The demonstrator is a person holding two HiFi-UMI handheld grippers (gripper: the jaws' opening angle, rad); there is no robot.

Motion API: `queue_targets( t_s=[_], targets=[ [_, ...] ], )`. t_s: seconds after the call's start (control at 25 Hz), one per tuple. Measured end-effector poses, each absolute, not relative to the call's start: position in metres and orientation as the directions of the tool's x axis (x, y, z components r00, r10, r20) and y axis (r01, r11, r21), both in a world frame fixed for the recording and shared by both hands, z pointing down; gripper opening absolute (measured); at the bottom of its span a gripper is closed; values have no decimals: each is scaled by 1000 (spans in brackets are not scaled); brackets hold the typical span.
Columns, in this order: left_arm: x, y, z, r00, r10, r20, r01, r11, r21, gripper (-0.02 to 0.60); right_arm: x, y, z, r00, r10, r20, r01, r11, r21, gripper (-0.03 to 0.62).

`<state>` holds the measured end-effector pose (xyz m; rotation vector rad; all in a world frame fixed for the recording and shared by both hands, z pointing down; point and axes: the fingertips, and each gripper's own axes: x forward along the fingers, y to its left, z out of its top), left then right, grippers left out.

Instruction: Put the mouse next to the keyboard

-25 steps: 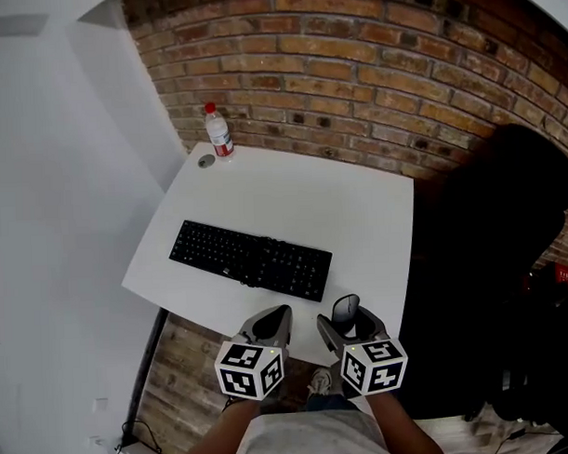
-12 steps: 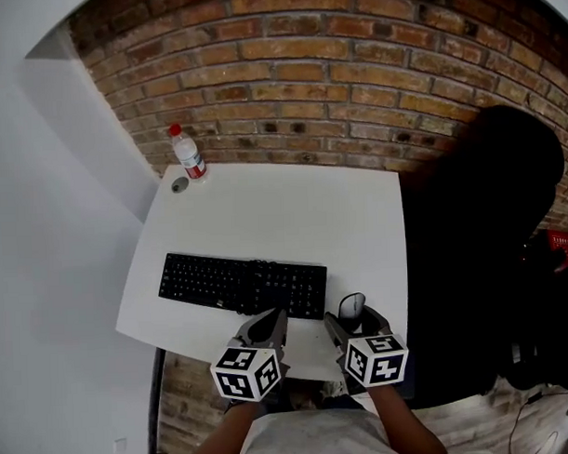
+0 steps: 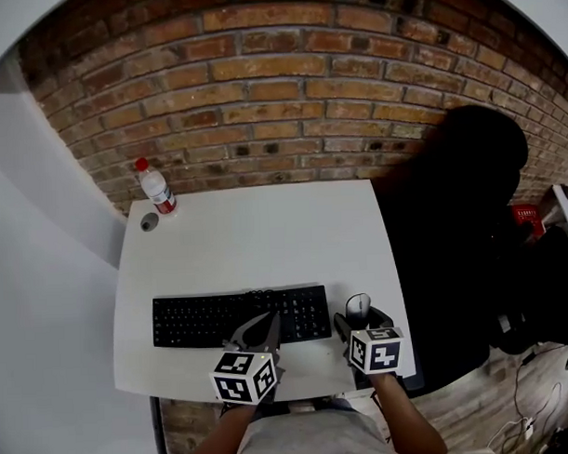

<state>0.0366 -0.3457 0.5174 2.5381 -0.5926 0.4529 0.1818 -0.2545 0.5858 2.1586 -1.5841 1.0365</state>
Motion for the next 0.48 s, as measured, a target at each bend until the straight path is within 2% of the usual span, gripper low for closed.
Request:
queue_targets(
  t_s=[0.48],
  targets=[
    [34,-379,516,897,-216,386,-378,-828,414,-8,187,-257,606,248,-589,769,-868,-488,-94,310]
  ],
)
